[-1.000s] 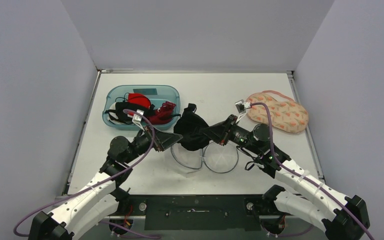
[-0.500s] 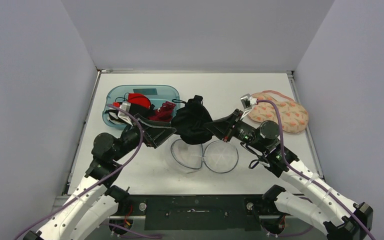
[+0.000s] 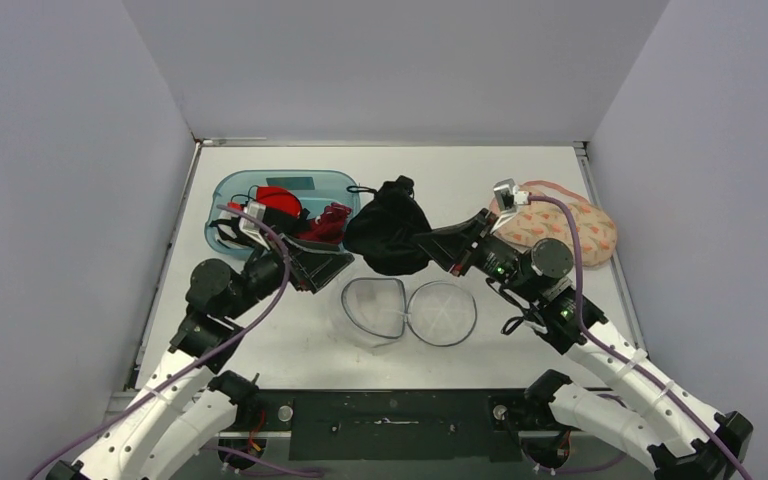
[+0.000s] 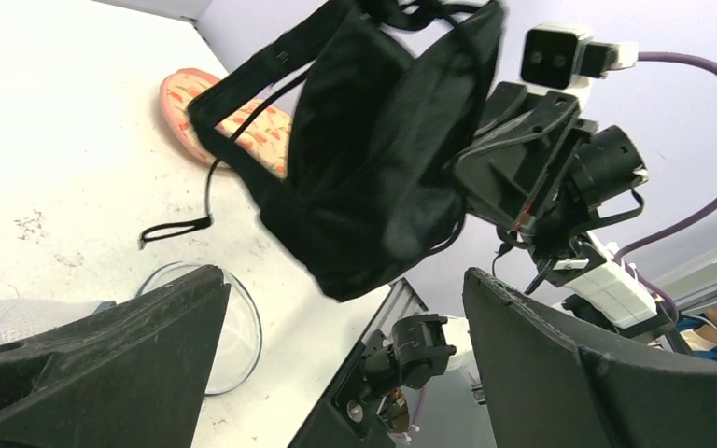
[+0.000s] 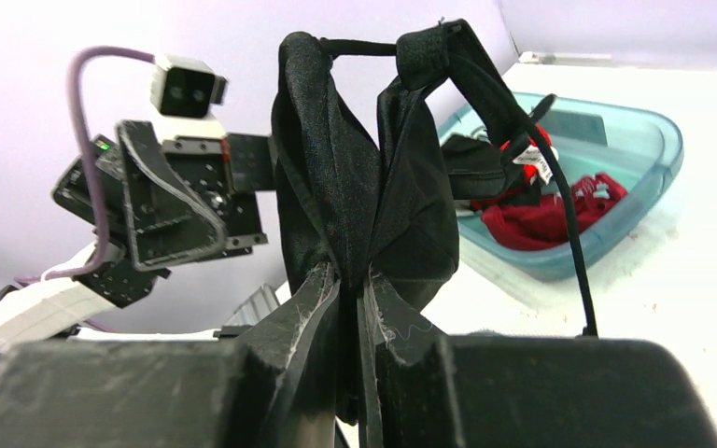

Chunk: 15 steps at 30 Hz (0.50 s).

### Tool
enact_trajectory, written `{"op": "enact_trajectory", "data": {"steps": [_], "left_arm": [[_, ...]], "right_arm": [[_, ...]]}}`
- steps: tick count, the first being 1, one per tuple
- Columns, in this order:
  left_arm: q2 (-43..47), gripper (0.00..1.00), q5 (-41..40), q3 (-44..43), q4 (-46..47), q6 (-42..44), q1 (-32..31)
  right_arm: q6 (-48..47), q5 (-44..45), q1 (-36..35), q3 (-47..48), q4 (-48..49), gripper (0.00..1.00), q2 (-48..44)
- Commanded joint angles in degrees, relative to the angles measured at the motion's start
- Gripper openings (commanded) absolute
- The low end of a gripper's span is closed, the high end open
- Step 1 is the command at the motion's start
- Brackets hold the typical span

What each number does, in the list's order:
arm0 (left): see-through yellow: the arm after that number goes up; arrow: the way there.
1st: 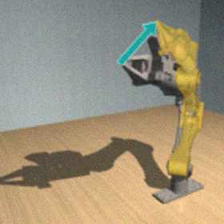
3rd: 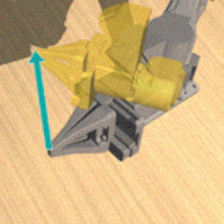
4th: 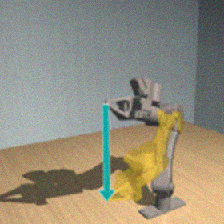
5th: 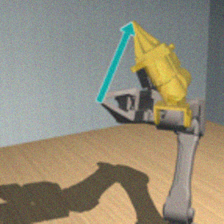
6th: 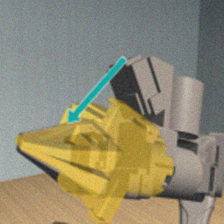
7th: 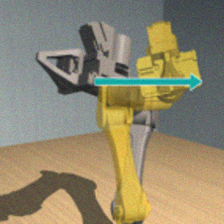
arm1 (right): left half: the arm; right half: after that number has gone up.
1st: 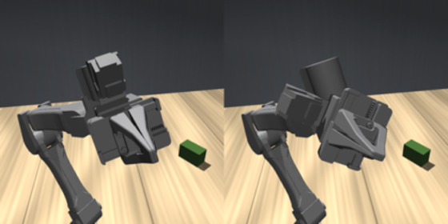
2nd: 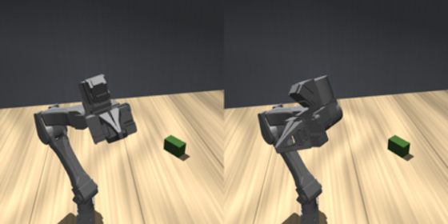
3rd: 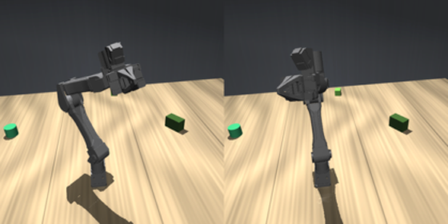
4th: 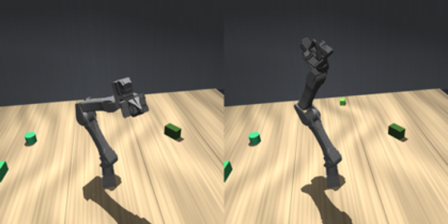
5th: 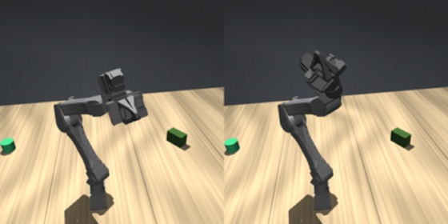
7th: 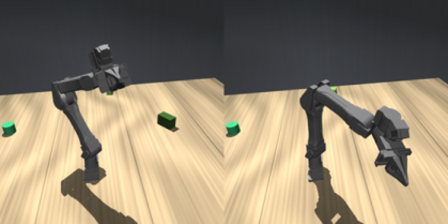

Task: Unzip the laundry bag and remove the bra
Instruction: Pick up the bra from the laundry bag, then place the bra in the bin.

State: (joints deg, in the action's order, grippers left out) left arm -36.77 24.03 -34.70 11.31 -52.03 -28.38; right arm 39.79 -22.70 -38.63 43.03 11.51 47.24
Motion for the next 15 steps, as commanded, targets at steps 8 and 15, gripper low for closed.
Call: {"op": "enact_trajectory", "data": {"steps": [8, 15], "left_arm": [[-6.2, 0.96, 7.0, 2.1, 22.7, -12.2, 0.3], [-8.6, 0.97, 7.3, 1.8, 27.0, -14.0, -0.3]], "right_arm": [[6.5, -3.5, 0.2, 2.3, 14.1, 0.05, 2.6], [12.5, -5.5, 0.1, -0.5, 22.2, 0.05, 5.1]]}}
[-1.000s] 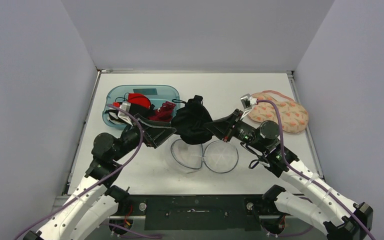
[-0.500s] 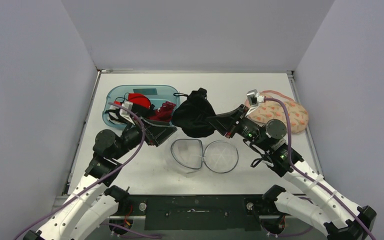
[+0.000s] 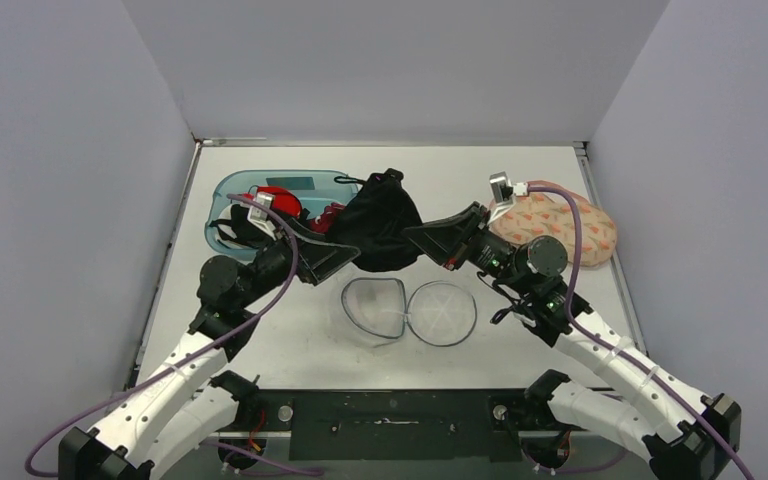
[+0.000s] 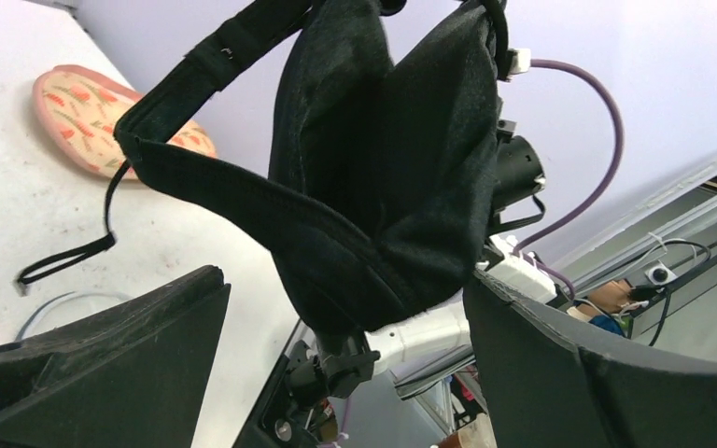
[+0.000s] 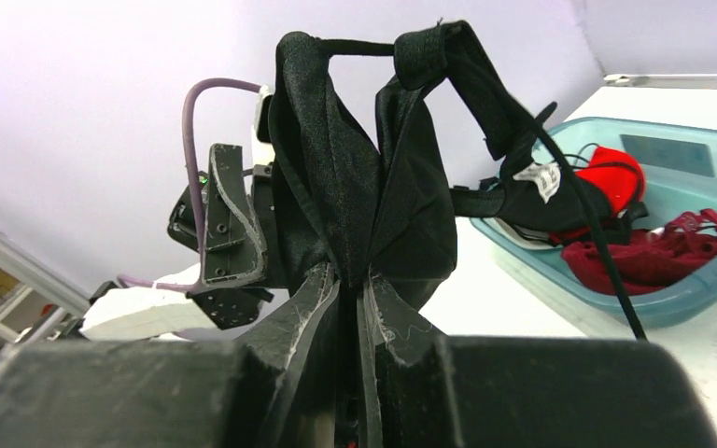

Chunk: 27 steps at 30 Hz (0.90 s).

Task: Unzip the laundry bag and remove the bra
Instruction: Place the bra in the bin.

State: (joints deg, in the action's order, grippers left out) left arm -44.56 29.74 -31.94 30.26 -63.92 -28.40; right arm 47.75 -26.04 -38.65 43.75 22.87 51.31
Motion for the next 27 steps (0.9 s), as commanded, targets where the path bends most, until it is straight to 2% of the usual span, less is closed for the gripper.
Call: {"op": "enact_trajectory", "data": {"steps": [1, 2, 7, 12, 17, 20, 21, 24, 26, 27], "left_arm": [[-1.4, 0.98, 1.6, -0.9, 8.6, -2.3, -0.5], [-1.8, 1.00, 1.6, -0.9, 9.2, -2.5, -0.5], [-3.7, 0.87, 1.2, -0.7, 12.0, -4.1, -1.0], [-4.9, 0.63, -0.1, -1.2, 11.5, -4.1, -1.1], [-5.8, 0.46, -0.6, -1.5, 9.9, -3.3, -1.3], [-5.4, 0.25, -0.9, -1.5, 9.2, -2.6, -1.3], [-5.3, 0.19, -1.1, -1.6, 8.8, -2.2, -1.3], [-3.9, 0.03, -2.5, -2.7, 4.4, -0.1, -1.1], [-2.3, 0.00, -4.2, -4.1, -0.8, 2.7, -0.7], [-1.4, 0.00, -5.1, -5.0, -4.6, 4.1, -0.3]], "right_arm": [[5.6, -2.5, 0.2, -1.8, 12.1, 0.05, 1.5], [6.2, -2.7, 0.1, -2.3, 13.4, 0.05, 1.9], [5.0, -1.2, -0.7, -3.2, 12.6, 0.05, 2.1], [0.3, 3.0, -3.9, -2.5, 8.1, 0.05, 2.0], [-1.0, 4.6, -4.8, -2.5, 7.2, 0.05, 2.1], [-1.6, 5.4, -5.0, -2.1, 5.1, 0.07, 1.9], [-1.8, 5.8, -5.0, -1.9, 3.9, 0.15, 1.7], [-1.8, 6.4, -5.0, -0.4, -1.4, 0.73, 0.8], [-3.4, 7.5, -4.9, 2.5, -8.7, 0.99, -0.2], [-4.6, 8.4, -4.9, 4.1, -12.5, 0.91, -1.0]]}}
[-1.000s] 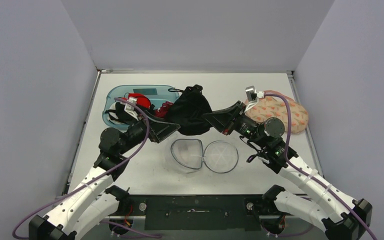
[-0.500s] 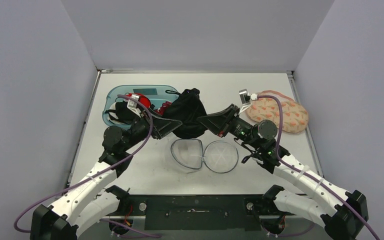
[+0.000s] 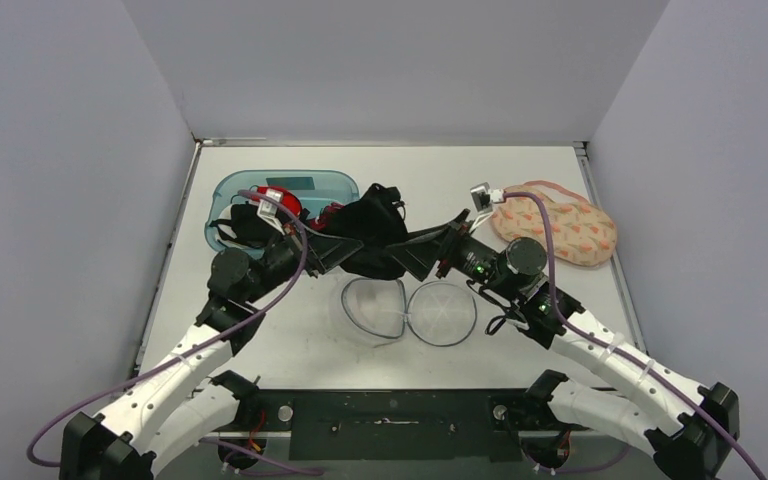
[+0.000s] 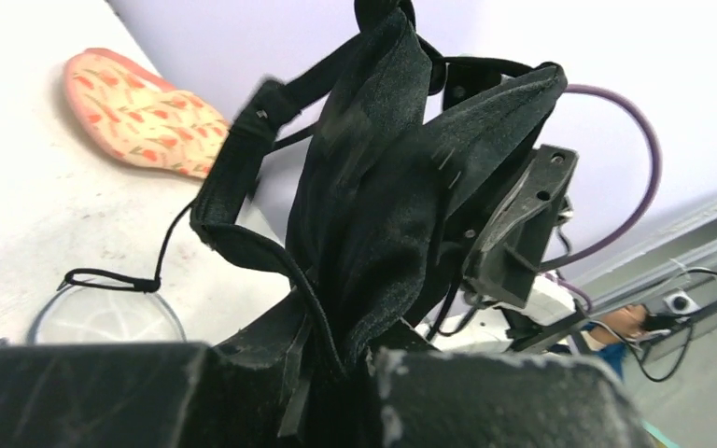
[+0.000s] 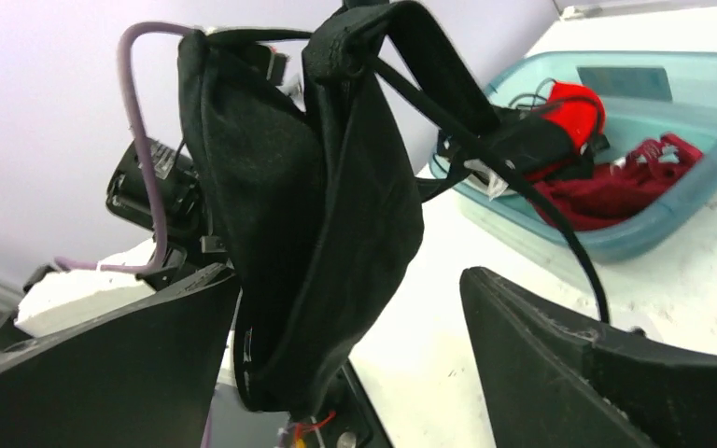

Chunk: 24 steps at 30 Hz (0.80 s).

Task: Unzip the laundry bag and remove the bra
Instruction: Place the bra in the bin.

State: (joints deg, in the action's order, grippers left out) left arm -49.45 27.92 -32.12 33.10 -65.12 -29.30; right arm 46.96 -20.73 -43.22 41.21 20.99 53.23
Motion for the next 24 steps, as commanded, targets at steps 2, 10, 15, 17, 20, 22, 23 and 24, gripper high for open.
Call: {"op": "enact_trajectory", "data": {"steps": [2, 10, 15, 17, 20, 22, 23, 24], "left_arm": [[4.7, 0.00, -5.4, -7.3, -13.7, 8.3, 1.6], [-1.5, 0.00, -8.8, -22.0, -36.6, 14.5, 14.9], [-8.3, 0.00, -10.0, -27.1, -37.7, 14.3, 20.7], [-11.0, 0.00, -10.5, -28.8, -36.8, 14.1, 21.8], [-14.9, 0.00, -11.7, -30.7, -36.3, 14.2, 22.1], [-17.3, 0.00, -12.5, -31.5, -36.9, 14.2, 22.2], [-18.6, 0.00, -13.0, -31.6, -37.4, 14.3, 22.3], [-19.7, 0.00, -13.6, -31.5, -37.9, 14.2, 22.3]], "right_arm": [[-7.3, 5.6, -0.3, 9.8, -18.0, 0.90, -4.6], [-18.4, 20.5, -0.4, 12.1, -35.2, 0.90, -14.5], [-19.5, 24.9, -0.4, 6.8, -35.1, 0.90, -18.0], [-19.5, 25.1, -0.4, 4.5, -34.3, 0.90, -18.8], [-18.8, 24.4, -0.4, 1.5, -32.9, 0.90, -19.4], [-18.3, 24.0, -0.4, -0.1, -32.2, 0.90, -19.8], [-18.0, 23.9, -0.4, -1.0, -31.9, 0.90, -20.0], [-17.9, 23.9, -0.4, -1.7, -31.6, 0.90, -20.4]]}}
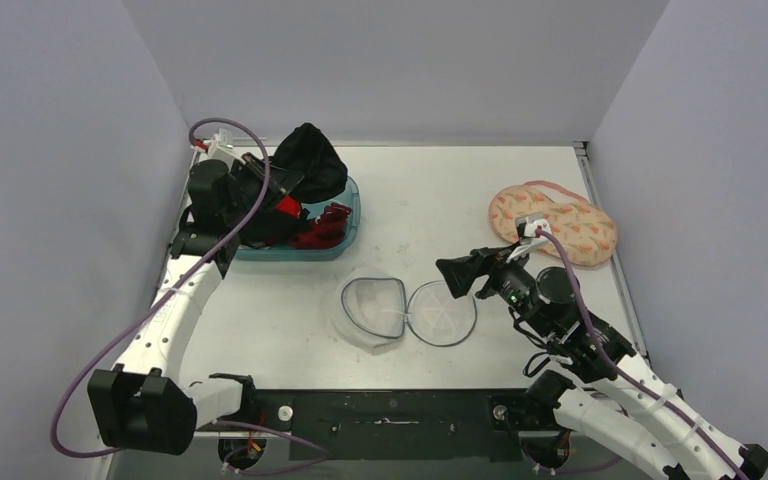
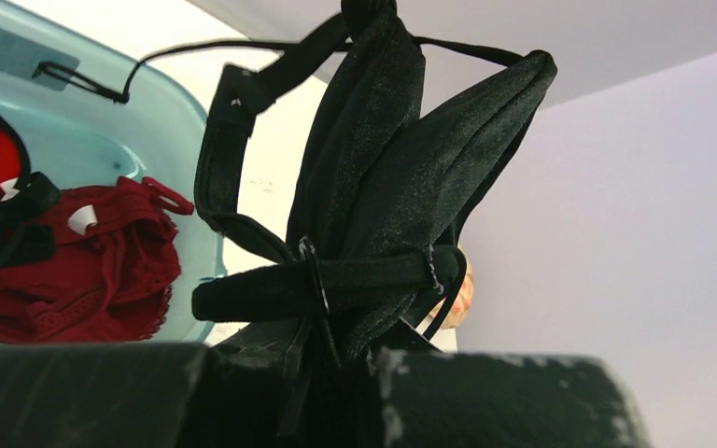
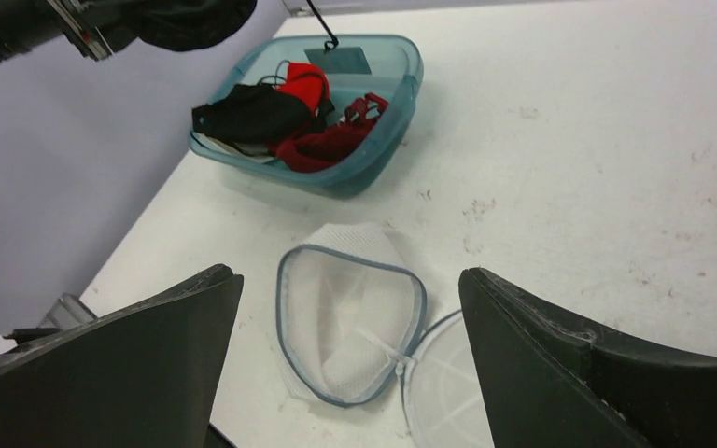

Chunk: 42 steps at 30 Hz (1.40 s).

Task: Unzip the laundry bag and remove the bra
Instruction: Place the bra in the bin.

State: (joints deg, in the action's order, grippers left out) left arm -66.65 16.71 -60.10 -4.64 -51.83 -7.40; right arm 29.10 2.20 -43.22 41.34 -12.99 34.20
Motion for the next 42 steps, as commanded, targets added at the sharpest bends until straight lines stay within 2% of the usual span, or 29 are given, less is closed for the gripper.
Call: {"op": "enact_trajectory", "data": {"steps": [1, 10, 18, 21, 27, 35, 36, 37, 42], "left_arm": [[-3.5, 0.00, -3.2, -3.1, -0.6, 0.8, 0.5], [-9.9, 0.00, -11.3, 2.8, 0.3, -6.0, 1.1], [-14.1, 0.00, -20.2, 9.4, 7.8, -23.8, 0.4], [-16.2, 0.00, -24.3, 9.5, 8.6, -27.7, -1.5], [-21.7, 0.00, -30.0, 5.8, 6.7, -30.0, -4.7], [-28.0, 0.00, -28.6, 3.5, 7.3, -28.9, -4.7], [-28.1, 0.08, -28.4, 3.7, 7.2, -28.7, -4.6], [-27.9, 0.21, -28.4, 3.9, 7.1, -28.4, -4.6], [-25.1, 0.58, -28.0, 4.9, 5.3, -24.9, -3.3]], "right_arm": [[0.1, 1.1, -0.3, -2.7, 2.6, 0.90, -1.5], [0.3, 1.5, -0.3, -4.8, 3.5, 0.90, -2.2], [1.4, 1.7, -0.4, -6.0, 4.7, 0.90, -2.1], [1.9, 1.7, -0.4, -6.3, 5.2, 0.90, -1.7], [1.9, 1.8, -0.4, -6.2, 5.1, 0.90, -1.2], [2.3, 2.3, -0.4, -7.4, 5.1, 0.90, -1.2], [2.2, 2.3, -0.4, -7.3, 5.1, 0.90, -1.1], [2.2, 2.4, -0.4, -7.3, 5.1, 0.90, -1.0], [1.7, 2.5, -0.4, -7.0, 5.5, 0.90, -0.6]]}}
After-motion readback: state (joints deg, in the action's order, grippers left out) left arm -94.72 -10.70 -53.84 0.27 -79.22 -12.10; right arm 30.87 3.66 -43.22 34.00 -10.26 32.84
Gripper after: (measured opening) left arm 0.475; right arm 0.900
